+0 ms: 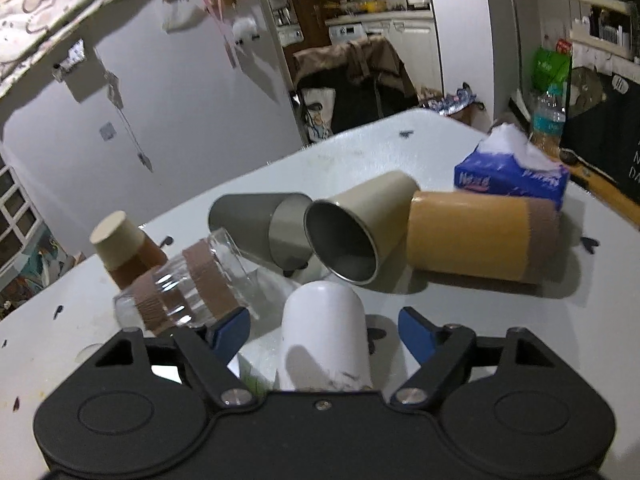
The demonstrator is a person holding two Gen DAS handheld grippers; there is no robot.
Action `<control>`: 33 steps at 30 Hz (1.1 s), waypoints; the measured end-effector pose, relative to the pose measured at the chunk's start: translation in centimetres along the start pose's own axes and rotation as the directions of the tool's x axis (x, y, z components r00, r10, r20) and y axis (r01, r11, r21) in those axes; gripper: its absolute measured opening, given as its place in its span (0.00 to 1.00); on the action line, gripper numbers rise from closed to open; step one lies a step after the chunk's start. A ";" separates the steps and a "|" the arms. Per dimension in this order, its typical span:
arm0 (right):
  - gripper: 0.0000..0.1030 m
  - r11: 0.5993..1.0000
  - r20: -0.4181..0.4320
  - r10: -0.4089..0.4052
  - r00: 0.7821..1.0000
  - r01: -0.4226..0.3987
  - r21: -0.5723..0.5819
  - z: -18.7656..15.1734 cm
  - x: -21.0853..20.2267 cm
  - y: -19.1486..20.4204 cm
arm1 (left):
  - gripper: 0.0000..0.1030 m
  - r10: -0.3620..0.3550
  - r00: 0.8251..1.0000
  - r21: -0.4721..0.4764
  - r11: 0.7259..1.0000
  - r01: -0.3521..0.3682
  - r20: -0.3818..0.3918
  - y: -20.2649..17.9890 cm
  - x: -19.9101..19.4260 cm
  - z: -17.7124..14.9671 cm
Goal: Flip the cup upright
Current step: 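Move the right tool to the white paper cup and close around it, then lift the white paper cup with the right tool and carry it toward the left tool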
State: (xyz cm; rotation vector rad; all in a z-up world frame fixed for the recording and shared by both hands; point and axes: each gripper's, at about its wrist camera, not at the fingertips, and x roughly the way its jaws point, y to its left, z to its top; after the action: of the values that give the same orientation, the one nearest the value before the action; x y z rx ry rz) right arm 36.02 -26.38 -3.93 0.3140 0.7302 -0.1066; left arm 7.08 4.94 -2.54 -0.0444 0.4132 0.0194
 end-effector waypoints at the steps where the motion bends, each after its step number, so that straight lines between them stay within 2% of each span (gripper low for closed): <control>1: 0.80 1.000 -0.017 -0.002 1.000 0.002 0.008 0.0 0.7 0.1 | 1.00 -0.001 1.000 -0.002 1.000 0.001 -0.004 0.0 0.2 0.0; 5: 0.78 0.999 -0.097 -0.011 0.995 0.016 0.047 -0.1 3.4 -0.1 | 1.00 -0.004 1.000 -0.007 1.000 0.004 -0.020 0.1 0.7 -0.1; 8: 0.76 0.994 -0.120 0.039 0.992 -0.027 0.101 0.0 4.0 -1.0 | 1.00 -0.008 1.000 -0.009 1.000 0.008 -0.023 0.0 0.9 -0.1; 11: 0.73 0.991 -0.128 0.056 0.990 -0.040 0.124 0.0 3.8 -1.4 | 1.00 -0.020 0.999 -0.005 1.000 0.020 -0.025 -0.2 0.9 -0.2; 13: 0.63 0.988 -0.145 0.065 0.987 -0.043 0.151 0.0 3.9 -1.9 | 1.00 -0.027 0.999 -0.002 1.000 0.027 -0.026 -0.3 0.8 -0.2; 14: 0.62 0.985 -0.153 0.073 0.986 -0.046 0.168 0.0 3.9 -2.1 | 1.00 -0.028 0.999 -0.002 1.000 0.028 -0.027 -0.3 0.8 -0.3; 17: 0.63 0.976 -0.155 0.095 0.983 -0.061 0.211 -0.2 4.0 -2.8 | 1.00 -0.026 0.999 -0.003 1.000 0.026 -0.026 -0.4 0.7 -0.3; 26: 0.61 0.974 -0.187 0.114 0.976 -0.073 0.216 -0.6 5.1 -2.6 | 1.00 -0.020 1.000 -0.009 1.000 0.020 -0.019 -0.3 0.2 -0.2; 33: 0.61 0.969 -0.169 0.108 0.980 -0.066 0.237 -2.0 3.0 -4.9 | 1.00 -0.043 0.999 -0.015 0.999 0.043 -0.021 -0.6 -0.3 -0.3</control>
State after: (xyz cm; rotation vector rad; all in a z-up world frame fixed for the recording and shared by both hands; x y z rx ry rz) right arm 35.96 -30.30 -8.55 0.5836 0.8853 -0.0797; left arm 6.75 4.33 -2.68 -0.0675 0.4333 -0.0205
